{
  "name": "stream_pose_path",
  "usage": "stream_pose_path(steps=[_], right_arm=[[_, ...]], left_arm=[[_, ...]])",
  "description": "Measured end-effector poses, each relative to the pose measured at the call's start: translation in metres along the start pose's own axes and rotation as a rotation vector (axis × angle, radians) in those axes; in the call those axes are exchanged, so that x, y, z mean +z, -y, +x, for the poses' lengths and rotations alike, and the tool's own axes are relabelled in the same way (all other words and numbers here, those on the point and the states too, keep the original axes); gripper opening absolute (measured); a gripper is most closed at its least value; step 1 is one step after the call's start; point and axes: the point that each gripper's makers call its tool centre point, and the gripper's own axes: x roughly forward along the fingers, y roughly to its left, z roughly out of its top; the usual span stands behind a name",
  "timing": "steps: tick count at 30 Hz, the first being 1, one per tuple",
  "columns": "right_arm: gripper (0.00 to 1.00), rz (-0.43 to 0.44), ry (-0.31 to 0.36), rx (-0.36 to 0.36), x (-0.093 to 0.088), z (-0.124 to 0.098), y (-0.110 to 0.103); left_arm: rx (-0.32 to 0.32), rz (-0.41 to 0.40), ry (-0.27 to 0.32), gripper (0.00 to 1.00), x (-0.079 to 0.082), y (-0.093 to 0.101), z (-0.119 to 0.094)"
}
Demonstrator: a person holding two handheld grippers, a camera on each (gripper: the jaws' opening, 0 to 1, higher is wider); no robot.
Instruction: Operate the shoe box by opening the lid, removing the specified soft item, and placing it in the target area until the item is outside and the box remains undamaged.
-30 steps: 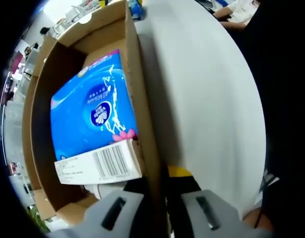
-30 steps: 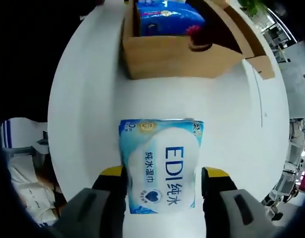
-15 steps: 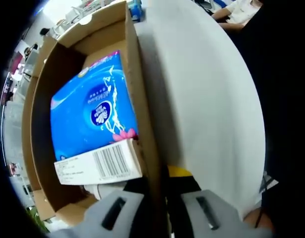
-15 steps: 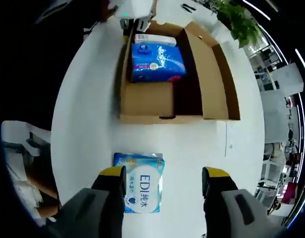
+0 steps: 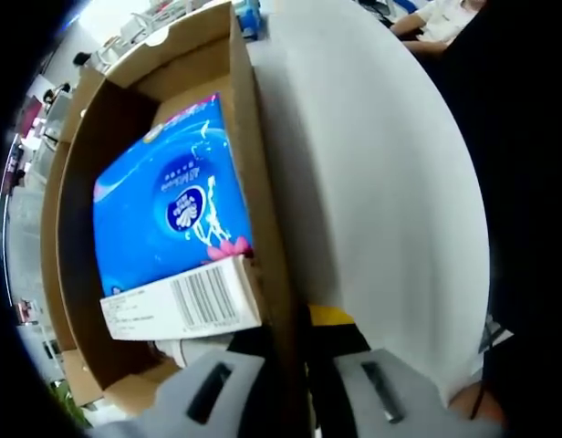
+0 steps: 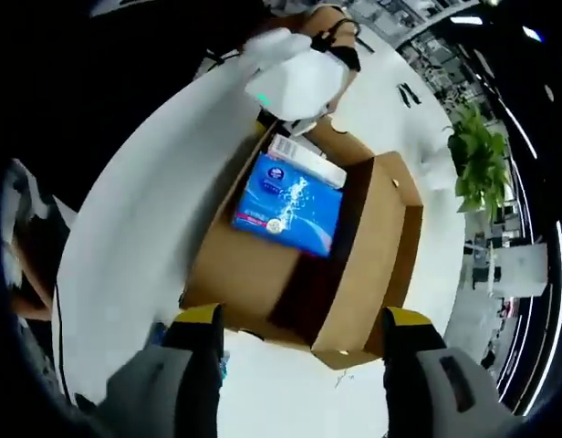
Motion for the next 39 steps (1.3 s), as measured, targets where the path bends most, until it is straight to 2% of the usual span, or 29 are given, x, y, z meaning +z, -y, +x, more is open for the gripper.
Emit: stream_pose_path(steps=[6, 9, 12, 14, 18, 25, 30, 35, 39], right_arm=[[0.77, -0.174, 0.043, 0.015, 0.025, 0.016, 0.006], [0.77, -0.399, -0.01, -0.017, 0.027, 0.025, 0.016], [0.77, -0.465, 0.017, -0.014, 0.035, 0.035, 0.017], [0.77, -0.465, 0.027, 0.0, 0.039, 0.041, 0.016], [0.77, -0.529, 0.053, 0.009, 0.046, 0.053, 0.015], [0.73, -0.729, 0.073, 0.015, 0.048, 0.075, 0.014], [0.71, -0.754, 0.11, 0.049, 0.053, 0.091, 0.007], [0.71, -0.805, 0.114, 0.054, 0.057, 0.102, 0.004], [0.7, -0.81, 0.151, 0.081, 0.066, 0.113, -0.005]], left_arm=[[-0.001, 0.001, 0.0, 0.04, 0.0, 0.0, 0.0], [-0.001, 0.0, 0.0, 0.04, 0.001, -0.001, 0.0], [-0.001, 0.0, 0.001, 0.04, 0.002, -0.001, 0.0], [-0.003, -0.002, 0.003, 0.04, 0.002, -0.001, 0.0], [-0.004, -0.002, 0.004, 0.04, 0.002, -0.001, 0.0], [-0.006, -0.006, 0.004, 0.04, 0.003, -0.001, 0.0], [0.0, -0.004, -0.002, 0.04, 0.002, -0.001, 0.0], [0.0, -0.005, -0.002, 0.04, 0.002, -0.001, 0.0], [0.001, -0.003, -0.005, 0.04, 0.003, -0.001, 0.001]])
